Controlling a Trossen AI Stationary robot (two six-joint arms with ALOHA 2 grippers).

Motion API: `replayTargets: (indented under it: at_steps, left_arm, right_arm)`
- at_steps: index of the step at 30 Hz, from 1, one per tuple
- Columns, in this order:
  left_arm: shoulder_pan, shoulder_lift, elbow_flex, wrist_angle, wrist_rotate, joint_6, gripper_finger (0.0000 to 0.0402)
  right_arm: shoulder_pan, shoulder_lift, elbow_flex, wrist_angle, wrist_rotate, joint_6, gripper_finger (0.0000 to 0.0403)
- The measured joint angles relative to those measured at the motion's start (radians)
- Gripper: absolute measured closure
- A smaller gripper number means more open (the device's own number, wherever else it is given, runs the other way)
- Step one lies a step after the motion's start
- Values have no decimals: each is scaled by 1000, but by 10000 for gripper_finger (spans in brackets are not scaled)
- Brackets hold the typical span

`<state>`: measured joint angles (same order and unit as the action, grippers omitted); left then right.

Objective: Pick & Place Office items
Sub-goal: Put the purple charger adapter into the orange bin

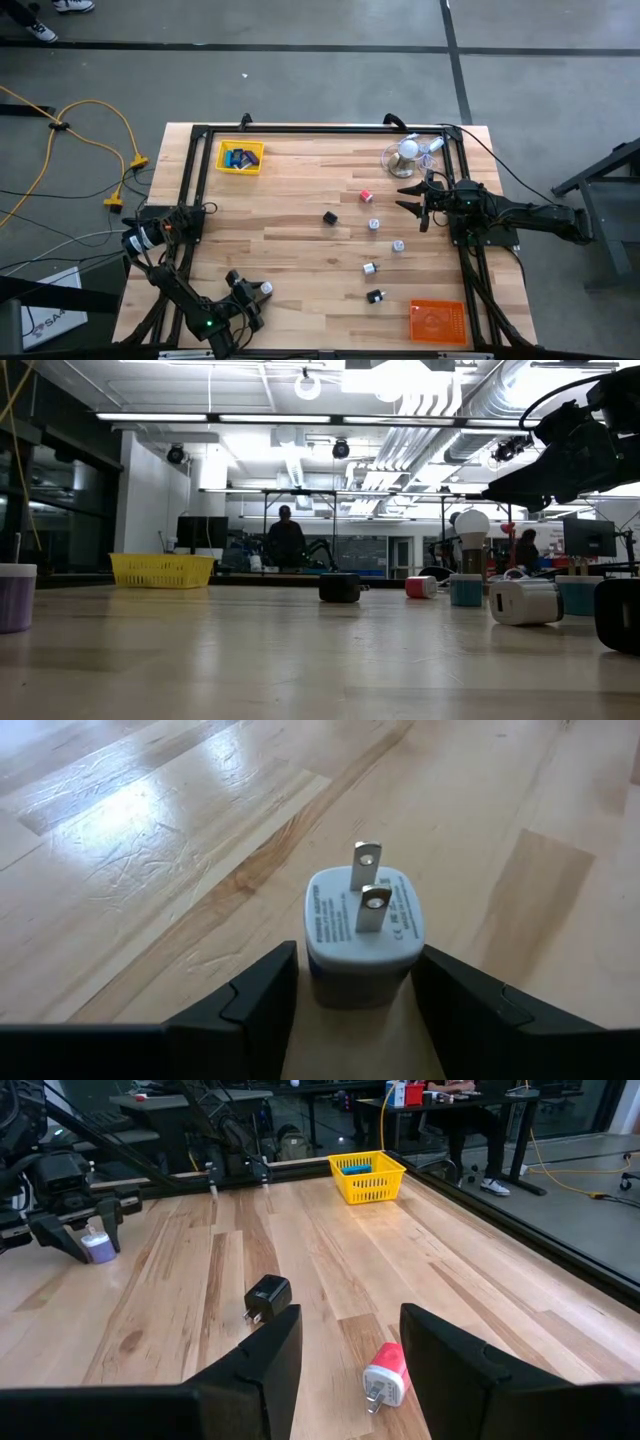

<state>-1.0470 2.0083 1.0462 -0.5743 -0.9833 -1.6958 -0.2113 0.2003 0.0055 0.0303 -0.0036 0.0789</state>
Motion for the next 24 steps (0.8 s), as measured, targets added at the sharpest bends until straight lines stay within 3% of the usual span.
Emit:
replayTargets:
  at_steps: [11,24]
  left_arm:
    - [0,0,-1,-5,0,-2,272]
    - [0,0,-1,-1,-15,13,279]
  right_arm:
    - [0,0,0,0,0,0,245]
    - [0,0,0,0,0,0,245]
